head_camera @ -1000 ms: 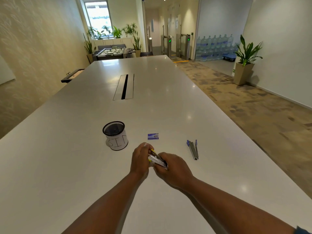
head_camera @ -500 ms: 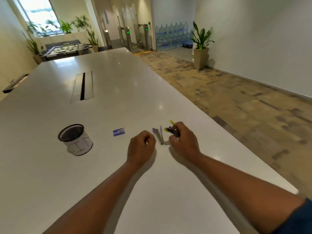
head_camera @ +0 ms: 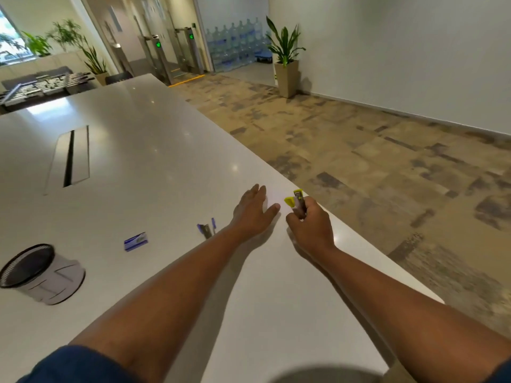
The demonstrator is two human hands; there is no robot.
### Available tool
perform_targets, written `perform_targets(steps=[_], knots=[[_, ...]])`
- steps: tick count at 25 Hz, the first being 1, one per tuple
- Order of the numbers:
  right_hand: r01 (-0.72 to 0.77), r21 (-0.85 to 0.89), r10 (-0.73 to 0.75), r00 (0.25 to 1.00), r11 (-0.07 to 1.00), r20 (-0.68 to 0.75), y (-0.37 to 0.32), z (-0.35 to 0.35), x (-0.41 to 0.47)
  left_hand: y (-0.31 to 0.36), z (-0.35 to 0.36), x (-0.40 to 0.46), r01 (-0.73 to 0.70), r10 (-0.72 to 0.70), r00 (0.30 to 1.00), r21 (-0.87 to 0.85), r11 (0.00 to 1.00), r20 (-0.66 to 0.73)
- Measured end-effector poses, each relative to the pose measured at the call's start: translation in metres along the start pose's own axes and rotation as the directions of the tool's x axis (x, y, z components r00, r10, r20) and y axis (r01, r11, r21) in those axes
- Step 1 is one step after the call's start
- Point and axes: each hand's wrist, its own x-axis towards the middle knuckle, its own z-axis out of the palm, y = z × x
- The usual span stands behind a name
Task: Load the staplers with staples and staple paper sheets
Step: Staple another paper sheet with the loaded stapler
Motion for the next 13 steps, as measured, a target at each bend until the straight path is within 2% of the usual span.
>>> perform_targets(steps=[3, 5, 8, 10, 11, 13], knots=[[-0.023, 0.049, 0.024, 1.0, 0.999, -0.005, -0.001, 0.002, 0.003, -0.003, 0.014, 0.014, 0.004, -0.012, 0.998, 0.122, 0.993, 0.063], [-0.031, 0.044, 0.031, 1.0, 0.999, -0.001, 0.0, 0.004, 0.004, -0.005, 0.022, 0.011, -0.017, 0.013, 1.0, 0.175, 0.984, 0.022], [-0.025, 0.01, 0.024, 1.0, 1.0, 0.01, -0.002, 0.004, 0.004, 0.0, 0.017, 0.001, -0.06, 0.073, 0.992, 0.119, 0.991, -0.107], [-0.015, 0.003, 0.015, 1.0, 1.0, 0.012, -0.003, 0.004, 0.001, 0.005, 0.009, -0.01, -0.046, 0.064, 0.984, 0.112, 0.993, -0.165], [-0.015, 0.008, 0.015, 1.0, 1.0, 0.011, -0.004, 0.004, 0.0, 0.007, 0.004, -0.017, -0.031, 0.046, 0.98, 0.076, 0.997, -0.193], [-0.023, 0.001, 0.023, 1.0, 1.0, 0.017, -0.002, 0.002, -0.001, 0.007, -0.007, -0.036, -0.02, -0.009, 0.965, -0.105, 0.994, -0.263]])
